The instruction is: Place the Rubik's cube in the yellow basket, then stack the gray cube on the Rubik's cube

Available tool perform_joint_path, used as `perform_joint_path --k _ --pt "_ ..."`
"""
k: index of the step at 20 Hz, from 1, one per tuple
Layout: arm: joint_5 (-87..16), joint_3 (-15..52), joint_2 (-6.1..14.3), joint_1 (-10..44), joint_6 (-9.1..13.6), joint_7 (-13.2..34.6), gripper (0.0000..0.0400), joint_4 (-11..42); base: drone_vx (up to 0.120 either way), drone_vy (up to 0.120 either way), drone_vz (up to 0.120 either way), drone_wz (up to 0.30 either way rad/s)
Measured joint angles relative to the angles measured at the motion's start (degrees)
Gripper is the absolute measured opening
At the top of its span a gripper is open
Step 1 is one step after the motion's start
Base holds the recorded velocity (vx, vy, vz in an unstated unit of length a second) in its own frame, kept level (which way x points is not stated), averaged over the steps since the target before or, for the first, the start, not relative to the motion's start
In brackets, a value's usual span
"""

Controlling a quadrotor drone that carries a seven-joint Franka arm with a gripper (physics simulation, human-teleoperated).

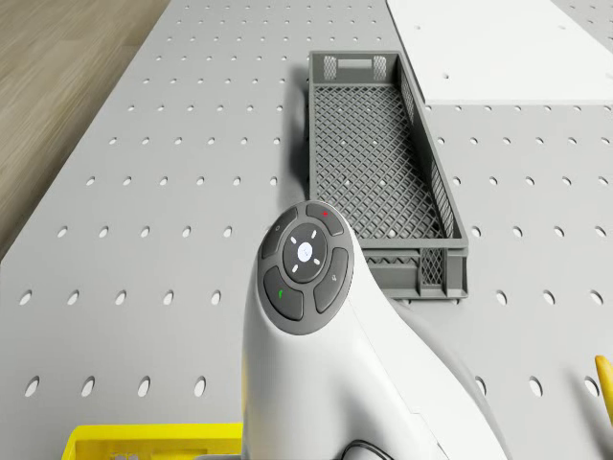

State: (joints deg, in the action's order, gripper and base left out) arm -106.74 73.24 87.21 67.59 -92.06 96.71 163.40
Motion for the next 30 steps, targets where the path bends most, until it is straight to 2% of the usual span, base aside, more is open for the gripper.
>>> perform_joint_path --k 3,11,21,27,30 --pt "0.0 0.0 0.0 0.0 0.0 0.0 0.0400 0.0 0.000 -0.120 -0.013 0.000" --pt "0.1 0.0 0.2 0.0 -0.1 0.0 0.0400 0.0 0.000 -0.120 -0.120 0.000" --pt "0.1 0.0 0.3 0.1 -0.3 0.1 0.0400 0.0 0.000 -0.120 0.000 0.000" --pt "0.1 0.1 0.3 0.1 -0.3 0.1 0.0400 0.0 0.000 -0.120 -0.113 0.000" --pt "0.2 0.1 0.4 0.1 -0.3 0.1 0.0400 0.0 0.000 -0.120 -0.013 0.000"
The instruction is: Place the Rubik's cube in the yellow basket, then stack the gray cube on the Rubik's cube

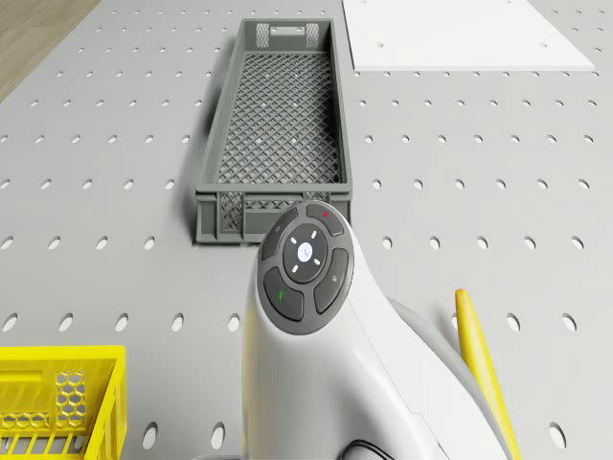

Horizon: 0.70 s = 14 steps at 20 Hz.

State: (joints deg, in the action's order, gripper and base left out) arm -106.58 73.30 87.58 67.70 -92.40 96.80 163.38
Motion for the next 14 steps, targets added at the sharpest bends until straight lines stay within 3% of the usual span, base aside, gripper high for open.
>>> perform_joint_path --k 4,14 --pt "0.0 0.0 0.0 0.0 0.0 0.0 0.0400 0.0 0.000 -0.110 0.000 0.000" --pt "-4.1 -4.4 0.3 0.2 -1.8 -0.1 0.0400 -0.8 0.000 0.000 0.000 0.000"
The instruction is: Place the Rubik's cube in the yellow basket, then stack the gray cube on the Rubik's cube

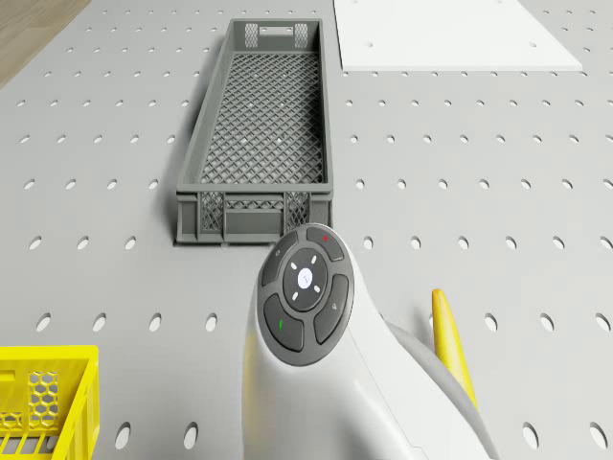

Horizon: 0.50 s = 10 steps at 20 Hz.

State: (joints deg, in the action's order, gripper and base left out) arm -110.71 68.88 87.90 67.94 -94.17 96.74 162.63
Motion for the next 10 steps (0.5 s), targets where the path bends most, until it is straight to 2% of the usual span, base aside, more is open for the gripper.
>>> perform_joint_path --k 6,10 --pt "-3.9 -4.1 0.2 -0.7 -1.3 -0.2 0.0400 0.0 0.000 0.000 0.000 0.000" --pt "-5.9 -6.2 -0.3 0.0 -1.9 -0.3 0.0400 -1.2 0.000 0.000 0.000 0.000"
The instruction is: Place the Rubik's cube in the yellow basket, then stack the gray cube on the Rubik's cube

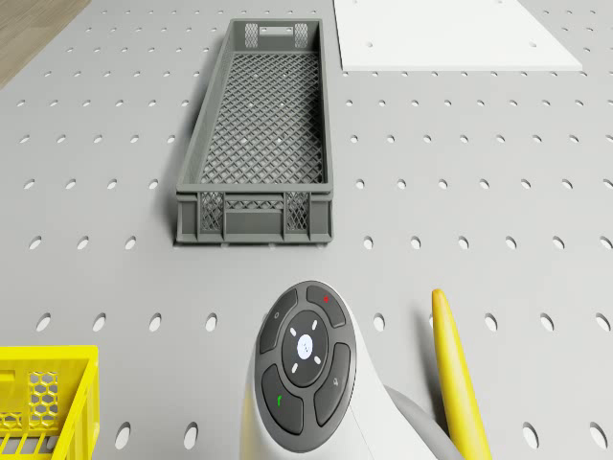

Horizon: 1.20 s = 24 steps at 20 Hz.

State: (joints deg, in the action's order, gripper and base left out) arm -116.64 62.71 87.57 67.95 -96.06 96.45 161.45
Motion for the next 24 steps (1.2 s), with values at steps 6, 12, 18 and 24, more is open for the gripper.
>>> perform_joint_path --k 6,12,18,24 --pt "-1.5 -1.5 -0.9 0.8 -0.1 -0.1 0.0400 -1.3 0.000 0.000 0.000 0.000" --pt "-2.5 -2.4 -1.5 0.6 0.0 -0.4 0.0349 -1.6 0.000 0.000 0.000 0.000" --pt "-3.0 -2.7 -2.0 0.4 0.3 -0.6 0.0272 -1.6 0.000 0.000 0.000 0.000" --pt "-3.2 -2.8 -2.4 0.1 0.8 -0.8 0.0255 -1.6 0.000 0.000 0.000 0.000"
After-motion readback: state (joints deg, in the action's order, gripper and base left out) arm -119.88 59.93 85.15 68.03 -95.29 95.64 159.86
